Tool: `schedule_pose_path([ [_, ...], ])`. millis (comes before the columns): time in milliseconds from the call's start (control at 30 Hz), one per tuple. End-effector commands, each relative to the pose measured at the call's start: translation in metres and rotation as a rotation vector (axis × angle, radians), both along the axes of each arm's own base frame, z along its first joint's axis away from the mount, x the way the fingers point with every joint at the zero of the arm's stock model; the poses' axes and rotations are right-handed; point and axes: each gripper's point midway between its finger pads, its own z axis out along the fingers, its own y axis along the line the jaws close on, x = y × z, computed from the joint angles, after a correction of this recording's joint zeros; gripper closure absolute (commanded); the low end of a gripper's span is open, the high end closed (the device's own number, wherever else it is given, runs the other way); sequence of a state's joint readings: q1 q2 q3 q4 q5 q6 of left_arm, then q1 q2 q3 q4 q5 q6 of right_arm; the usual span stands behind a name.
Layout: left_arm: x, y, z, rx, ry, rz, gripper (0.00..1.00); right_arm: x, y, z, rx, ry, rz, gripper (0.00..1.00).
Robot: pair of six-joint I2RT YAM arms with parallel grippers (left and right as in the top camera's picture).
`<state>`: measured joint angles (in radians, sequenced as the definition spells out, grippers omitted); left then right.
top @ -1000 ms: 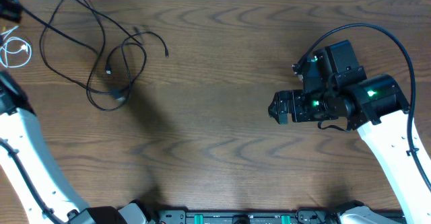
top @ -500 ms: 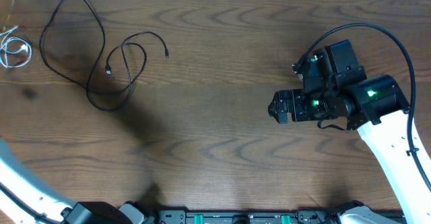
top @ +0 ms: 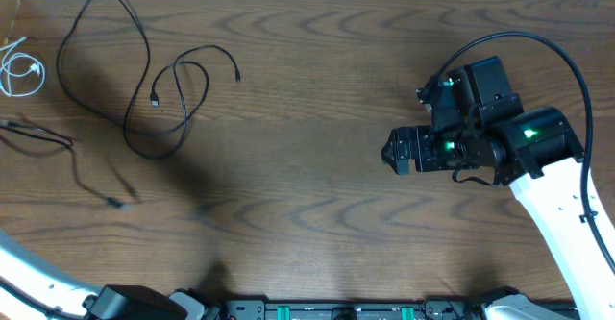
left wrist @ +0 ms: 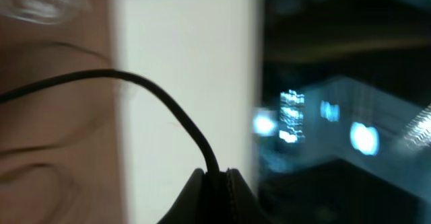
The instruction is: Untangle cables
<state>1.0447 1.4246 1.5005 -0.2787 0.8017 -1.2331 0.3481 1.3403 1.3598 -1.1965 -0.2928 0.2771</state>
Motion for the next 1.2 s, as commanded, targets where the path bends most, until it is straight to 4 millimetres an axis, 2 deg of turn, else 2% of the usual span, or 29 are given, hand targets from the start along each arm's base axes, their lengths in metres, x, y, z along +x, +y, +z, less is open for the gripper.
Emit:
schedule_pose_path([
  [0,-0.033,0.033,-0.039,0.237,0.315,0.173,0.92,0.002,0.002,0.001,0.006,-0.005,0.004,0.01],
  [100,-0.072,0.048,-0.077,0.173,0.541,0.349,0.92,0.003,0.002,0.000,0.005,-0.001,0.004,0.01],
  [167,-0.094,0.054,-0.090,0.150,0.651,0.445,0.92,0.003,0.002,-0.002,0.003,0.004,0.004,0.01],
  [233,-0.108,0.058,-0.097,0.141,0.716,0.499,0.92,0.004,0.002,-0.004,0.000,0.009,0.004,0.01],
  [400,-0.108,0.064,-0.112,0.193,0.809,0.447,0.92,0.006,0.003,-0.011,-0.010,0.029,0.003,0.01],
  [600,-0.103,0.076,-0.150,0.251,0.957,0.316,0.92,0.008,0.004,-0.021,-0.022,0.065,0.003,0.01],
  [833,-0.151,0.096,-0.177,0.237,1.257,0.457,0.92,0.009,0.004,-0.029,-0.033,0.096,0.003,0.01],
  [933,-0.149,0.099,-0.191,0.225,1.286,0.423,0.92,0.010,0.004,-0.031,-0.034,0.099,0.003,0.01],
  [1167,-0.126,0.100,-0.233,0.189,1.295,0.276,0.93,0.011,0.005,-0.033,-0.033,0.106,0.004,0.01],
])
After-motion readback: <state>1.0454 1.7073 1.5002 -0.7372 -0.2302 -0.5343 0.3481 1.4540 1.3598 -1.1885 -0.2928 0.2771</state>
